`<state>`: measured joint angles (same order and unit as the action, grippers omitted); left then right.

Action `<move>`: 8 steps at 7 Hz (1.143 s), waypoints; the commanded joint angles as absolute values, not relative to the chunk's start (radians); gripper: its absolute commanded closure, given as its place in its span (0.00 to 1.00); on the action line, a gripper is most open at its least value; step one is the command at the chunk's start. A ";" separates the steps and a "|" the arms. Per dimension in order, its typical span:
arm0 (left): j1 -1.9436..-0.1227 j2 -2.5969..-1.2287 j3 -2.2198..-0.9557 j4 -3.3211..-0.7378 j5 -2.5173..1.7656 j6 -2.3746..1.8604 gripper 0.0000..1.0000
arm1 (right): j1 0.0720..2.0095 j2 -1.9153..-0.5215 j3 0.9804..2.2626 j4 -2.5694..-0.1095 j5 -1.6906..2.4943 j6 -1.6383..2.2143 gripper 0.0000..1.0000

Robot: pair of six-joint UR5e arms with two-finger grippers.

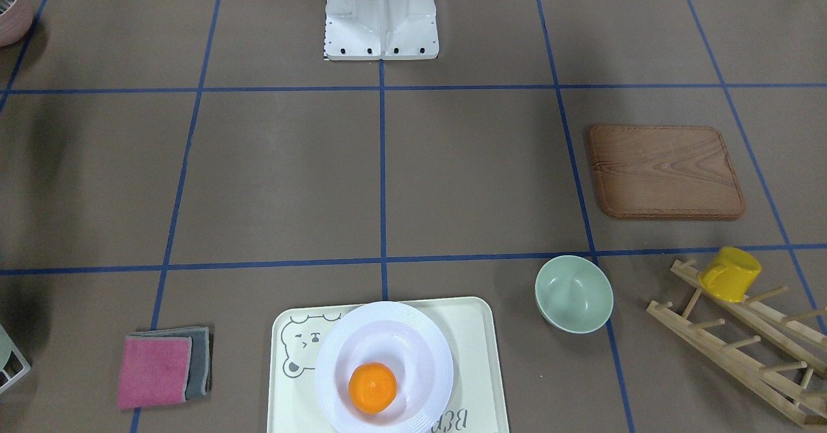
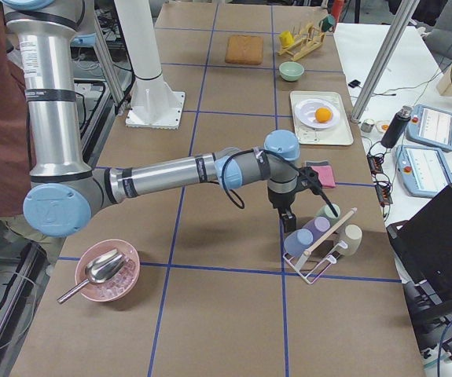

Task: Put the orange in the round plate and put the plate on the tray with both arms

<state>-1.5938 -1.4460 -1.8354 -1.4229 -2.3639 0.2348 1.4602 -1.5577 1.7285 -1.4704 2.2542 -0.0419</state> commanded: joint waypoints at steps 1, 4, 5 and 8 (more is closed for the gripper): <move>-1.592 -1.437 -1.832 -1.424 -2.364 0.230 0.01 | 1.554 -1.679 1.735 -1.486 2.341 -0.123 0.00; -1.595 -1.419 -1.836 -1.424 -2.362 0.230 0.01 | 1.565 -1.741 1.747 -1.511 2.347 -0.124 0.00; -1.594 -1.419 -1.836 -1.422 -2.362 0.230 0.01 | 1.565 -1.743 1.747 -1.509 2.345 -0.123 0.00; -1.595 -1.416 -1.835 -1.422 -2.361 0.232 0.01 | 1.565 -1.741 1.743 -1.505 2.347 -0.109 0.00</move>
